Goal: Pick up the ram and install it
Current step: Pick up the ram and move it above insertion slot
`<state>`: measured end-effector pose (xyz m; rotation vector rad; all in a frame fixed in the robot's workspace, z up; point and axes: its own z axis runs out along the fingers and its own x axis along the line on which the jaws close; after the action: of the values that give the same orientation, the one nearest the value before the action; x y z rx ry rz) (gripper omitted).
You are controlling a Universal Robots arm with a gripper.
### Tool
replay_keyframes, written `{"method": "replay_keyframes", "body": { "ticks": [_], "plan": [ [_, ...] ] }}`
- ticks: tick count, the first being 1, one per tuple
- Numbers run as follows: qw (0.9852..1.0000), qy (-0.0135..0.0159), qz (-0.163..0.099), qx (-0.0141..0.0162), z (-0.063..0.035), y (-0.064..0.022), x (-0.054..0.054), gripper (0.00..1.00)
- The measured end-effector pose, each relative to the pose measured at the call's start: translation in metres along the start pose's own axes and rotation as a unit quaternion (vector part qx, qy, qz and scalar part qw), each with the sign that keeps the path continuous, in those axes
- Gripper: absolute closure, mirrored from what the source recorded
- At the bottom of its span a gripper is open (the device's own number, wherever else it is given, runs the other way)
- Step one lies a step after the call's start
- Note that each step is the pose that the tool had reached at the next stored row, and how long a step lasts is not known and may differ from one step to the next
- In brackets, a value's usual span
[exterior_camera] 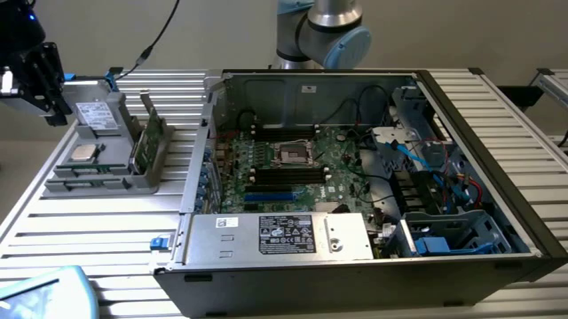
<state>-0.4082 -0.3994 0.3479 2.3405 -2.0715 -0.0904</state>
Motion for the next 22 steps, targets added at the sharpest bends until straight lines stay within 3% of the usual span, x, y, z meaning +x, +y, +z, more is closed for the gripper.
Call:
{"method": "replay_keyframes", "body": {
  "ticks": [15, 22],
  "plan": [
    [1.0, 0.0012, 0.001, 0.0098, 0.0273, 0.0041, 0.001, 0.69],
    [0.9999, 0.0009, 0.012, 0.0117, 0.038, 0.0045, 0.001, 0.69]
  ]
}}
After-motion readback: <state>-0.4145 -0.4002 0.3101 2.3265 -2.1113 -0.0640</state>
